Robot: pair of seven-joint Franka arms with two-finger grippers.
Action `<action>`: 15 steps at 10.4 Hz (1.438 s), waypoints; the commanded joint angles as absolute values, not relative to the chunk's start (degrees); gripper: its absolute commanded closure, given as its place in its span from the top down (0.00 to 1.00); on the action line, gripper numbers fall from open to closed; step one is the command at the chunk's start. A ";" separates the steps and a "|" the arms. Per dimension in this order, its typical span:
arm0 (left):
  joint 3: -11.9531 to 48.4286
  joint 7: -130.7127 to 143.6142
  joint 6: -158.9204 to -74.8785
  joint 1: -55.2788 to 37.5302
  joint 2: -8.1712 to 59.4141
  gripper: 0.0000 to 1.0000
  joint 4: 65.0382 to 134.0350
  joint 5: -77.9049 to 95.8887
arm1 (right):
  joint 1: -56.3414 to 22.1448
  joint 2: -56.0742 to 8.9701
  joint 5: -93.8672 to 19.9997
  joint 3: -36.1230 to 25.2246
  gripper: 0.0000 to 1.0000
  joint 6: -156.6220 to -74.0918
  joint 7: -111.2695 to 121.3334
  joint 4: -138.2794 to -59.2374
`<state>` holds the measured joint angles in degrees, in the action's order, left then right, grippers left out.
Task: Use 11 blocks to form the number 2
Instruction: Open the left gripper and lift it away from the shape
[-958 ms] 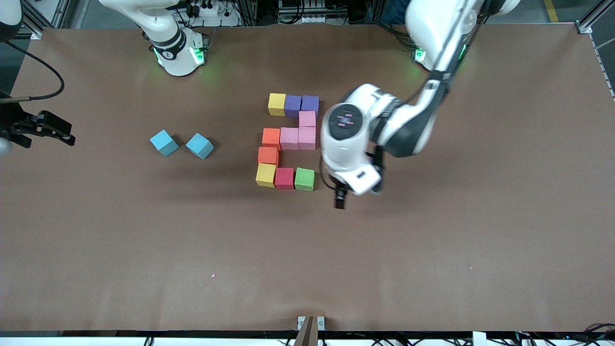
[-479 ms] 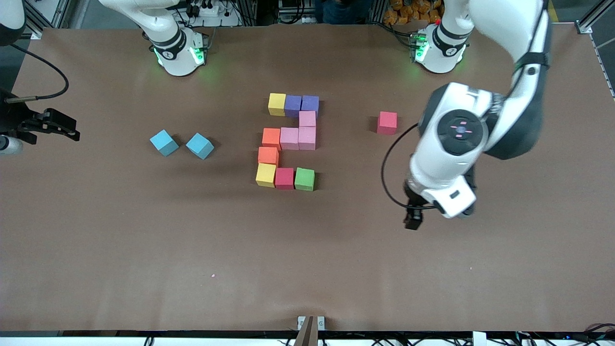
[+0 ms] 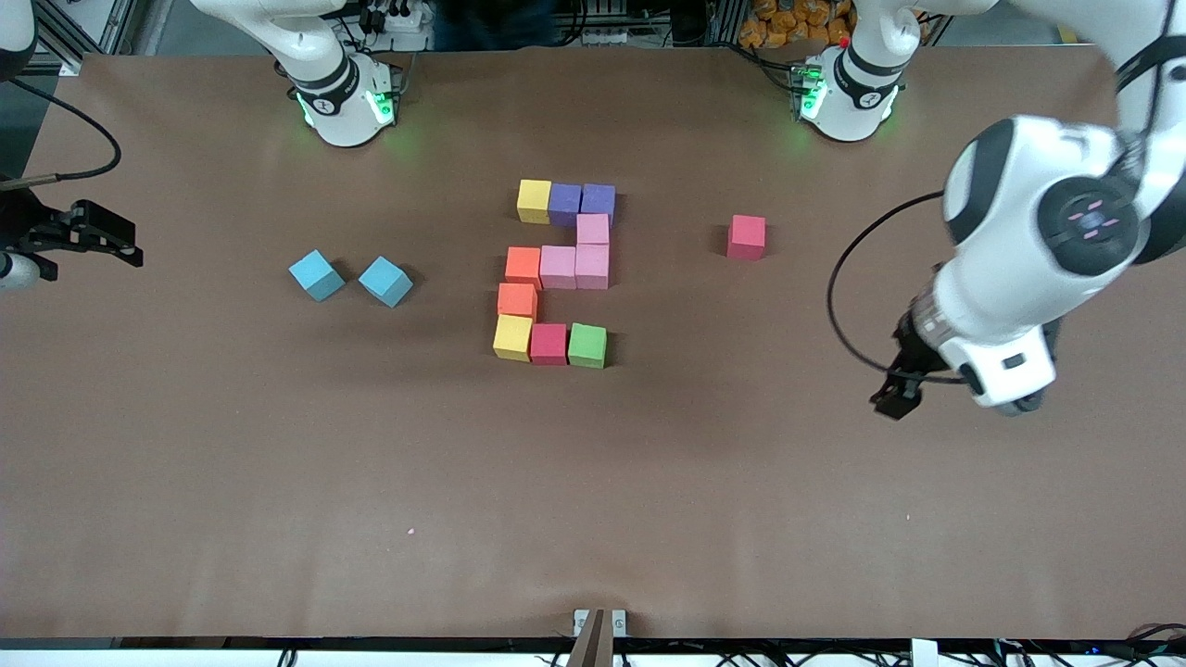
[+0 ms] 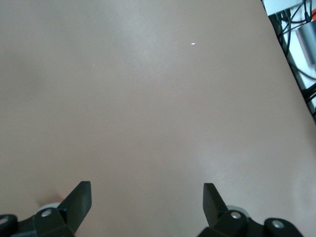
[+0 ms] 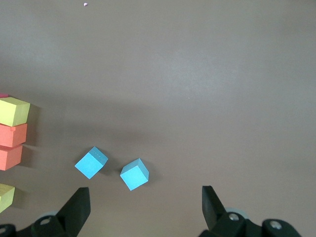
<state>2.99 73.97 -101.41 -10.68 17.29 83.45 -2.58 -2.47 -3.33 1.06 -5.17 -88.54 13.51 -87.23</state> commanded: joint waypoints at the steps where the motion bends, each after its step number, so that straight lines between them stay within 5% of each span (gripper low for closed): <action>1: 4.66 61.76 -102.04 -6.08 6.71 1.00 95.50 -1.14 | -2.46 -3.34 0.97 -4.92 1.00 -88.15 14.24 -85.79; 7: 10.44 34.57 -101.78 0.17 -1.67 1.00 102.92 -7.27 | -2.55 -3.69 0.97 -4.92 1.00 -90.16 14.24 -84.99; 11: 11.69 24.82 -100.65 -0.08 -3.60 1.00 99.85 -7.48 | -3.34 -3.69 1.23 -4.83 1.00 -91.75 14.24 -84.90; 15: 10.99 16.28 -90.55 -0.53 -3.60 1.00 91.25 -2.29 | -3.34 -3.69 1.06 -4.83 1.00 -92.81 14.24 -84.90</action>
<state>11.13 19.54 -93.98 -0.77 -3.69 94.45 -4.04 -3.03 -3.34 1.05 -4.68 -93.15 13.71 -86.04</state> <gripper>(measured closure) 0.000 0.000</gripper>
